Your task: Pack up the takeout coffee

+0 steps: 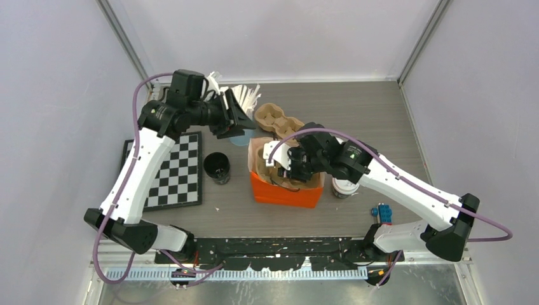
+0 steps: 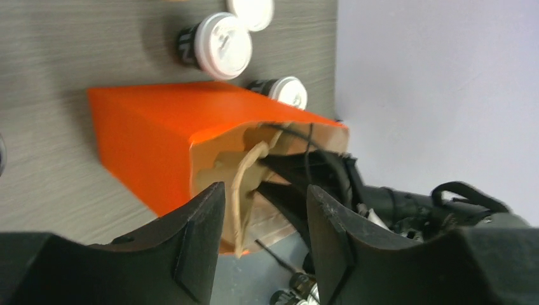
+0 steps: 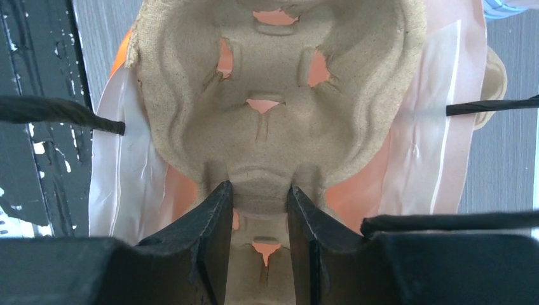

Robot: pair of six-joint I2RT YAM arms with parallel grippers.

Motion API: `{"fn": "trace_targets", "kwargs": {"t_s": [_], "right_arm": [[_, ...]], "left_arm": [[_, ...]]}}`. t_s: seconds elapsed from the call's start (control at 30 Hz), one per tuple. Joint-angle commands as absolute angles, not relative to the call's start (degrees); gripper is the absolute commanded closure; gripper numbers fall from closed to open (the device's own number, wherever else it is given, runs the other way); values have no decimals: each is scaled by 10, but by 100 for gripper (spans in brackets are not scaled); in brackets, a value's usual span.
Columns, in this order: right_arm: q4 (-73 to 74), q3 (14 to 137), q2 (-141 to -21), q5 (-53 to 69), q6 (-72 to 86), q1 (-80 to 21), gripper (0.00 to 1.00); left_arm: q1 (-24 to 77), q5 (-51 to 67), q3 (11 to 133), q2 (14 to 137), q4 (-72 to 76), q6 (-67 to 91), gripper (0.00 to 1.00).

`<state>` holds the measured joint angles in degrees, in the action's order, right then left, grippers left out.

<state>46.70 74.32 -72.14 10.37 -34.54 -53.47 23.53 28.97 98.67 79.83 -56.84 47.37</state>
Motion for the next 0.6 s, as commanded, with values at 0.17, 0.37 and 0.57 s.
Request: {"fn": "trace_targets", "kwargs": {"t_s": [0.17,0.37,0.57], "right_arm": [[435,771,-738,49,-278,-536,69],[433,773,-739,51,-279,-536,69],[456,782,-742,80,-284,-536,69]], "left_arm": [[234,255,903,731,-637,414,50],[234,246,882,738,-638,396,53],[236,282,845,737,-607,391,54]]}}
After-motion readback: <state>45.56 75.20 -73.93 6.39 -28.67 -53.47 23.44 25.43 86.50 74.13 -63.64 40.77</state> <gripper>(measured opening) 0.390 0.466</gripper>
